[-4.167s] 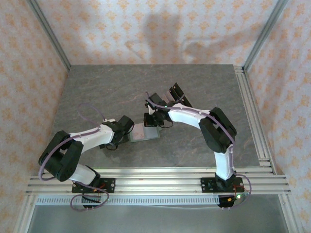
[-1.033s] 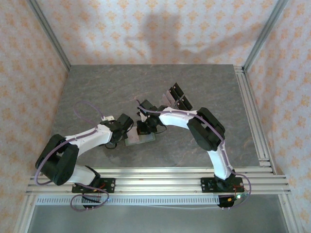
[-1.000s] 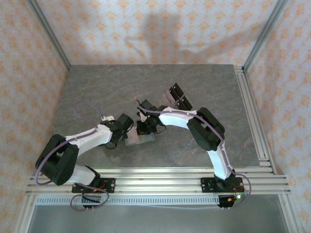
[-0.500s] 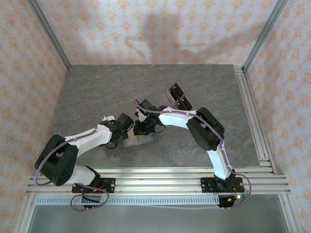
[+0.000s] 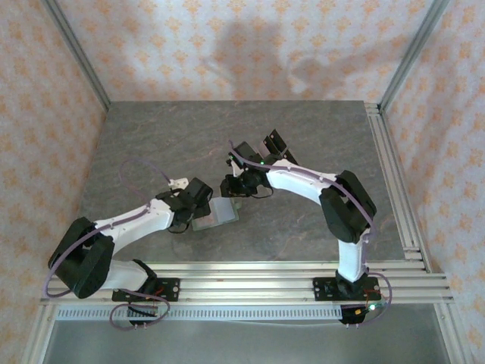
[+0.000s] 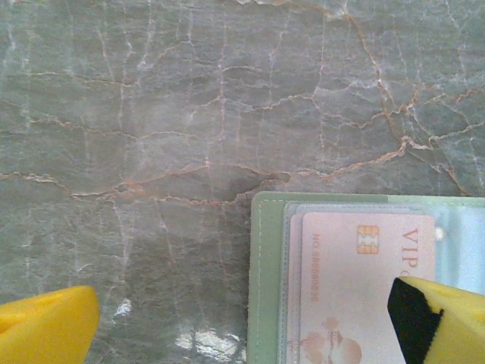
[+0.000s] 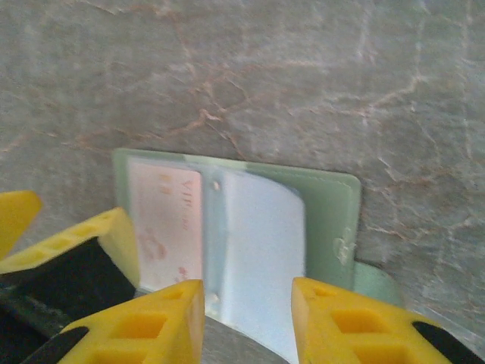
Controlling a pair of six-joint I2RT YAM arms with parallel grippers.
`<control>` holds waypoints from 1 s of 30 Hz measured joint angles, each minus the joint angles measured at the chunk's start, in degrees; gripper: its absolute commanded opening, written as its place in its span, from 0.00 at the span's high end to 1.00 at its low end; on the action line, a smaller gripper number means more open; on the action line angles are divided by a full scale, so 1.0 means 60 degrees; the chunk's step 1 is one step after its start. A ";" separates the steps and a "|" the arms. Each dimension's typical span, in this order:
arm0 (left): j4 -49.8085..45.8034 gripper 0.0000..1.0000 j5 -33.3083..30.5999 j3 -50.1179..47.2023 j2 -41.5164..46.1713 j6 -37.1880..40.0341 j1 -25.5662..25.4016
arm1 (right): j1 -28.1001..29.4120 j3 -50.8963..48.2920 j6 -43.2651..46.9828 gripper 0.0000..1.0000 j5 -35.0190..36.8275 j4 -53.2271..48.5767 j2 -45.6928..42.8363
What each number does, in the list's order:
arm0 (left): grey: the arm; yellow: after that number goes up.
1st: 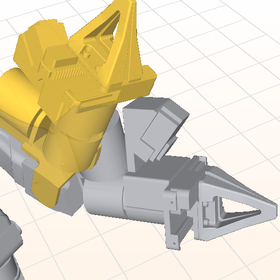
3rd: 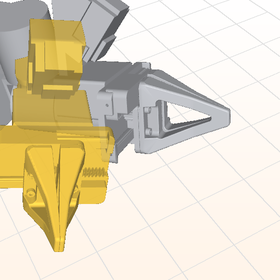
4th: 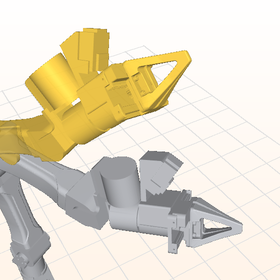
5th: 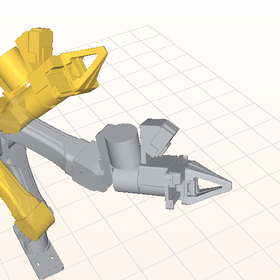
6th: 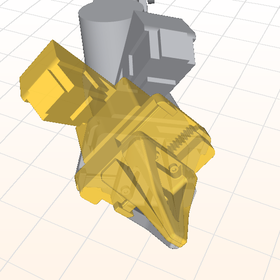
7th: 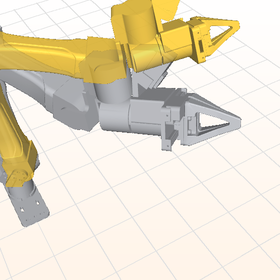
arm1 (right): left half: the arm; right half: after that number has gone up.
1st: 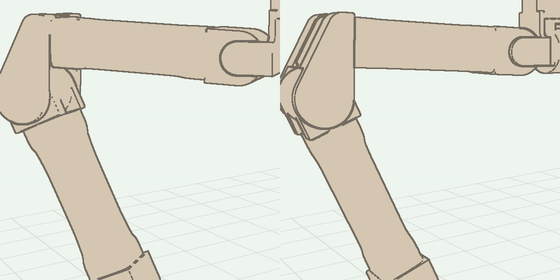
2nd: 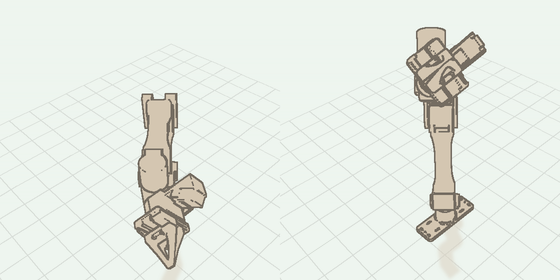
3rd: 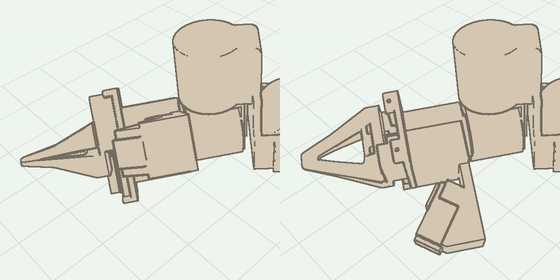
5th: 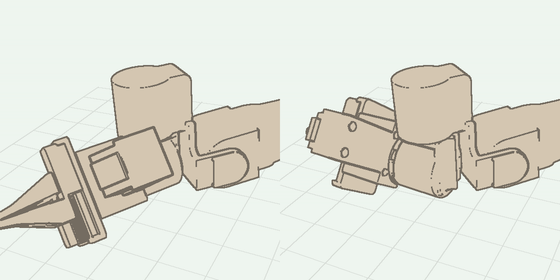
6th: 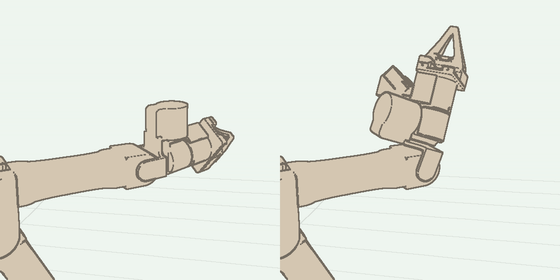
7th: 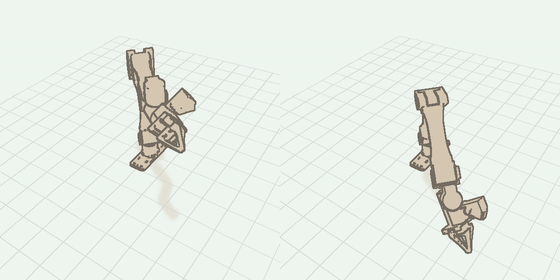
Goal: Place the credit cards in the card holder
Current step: Rotate the card holder at the center of the table.
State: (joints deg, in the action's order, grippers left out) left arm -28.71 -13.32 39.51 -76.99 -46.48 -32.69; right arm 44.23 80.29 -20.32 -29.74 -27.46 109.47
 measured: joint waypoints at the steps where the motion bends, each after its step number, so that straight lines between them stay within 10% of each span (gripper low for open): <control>1: 0.0040 0.00 0.0004 -0.0055 -0.0040 -0.0007 -0.0040 | 0.0015 0.0000 0.0055 0.65 0.0051 -0.0109 0.0022; 30: 0.0193 0.00 -0.0004 -0.0477 -0.0306 -0.0106 -0.0058 | 0.0499 0.0204 0.0251 0.79 0.0200 -0.0353 0.0769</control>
State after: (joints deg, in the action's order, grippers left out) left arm -27.55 -13.34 36.64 -78.83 -47.11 -33.04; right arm 47.22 81.52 -18.81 -28.53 -29.58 114.08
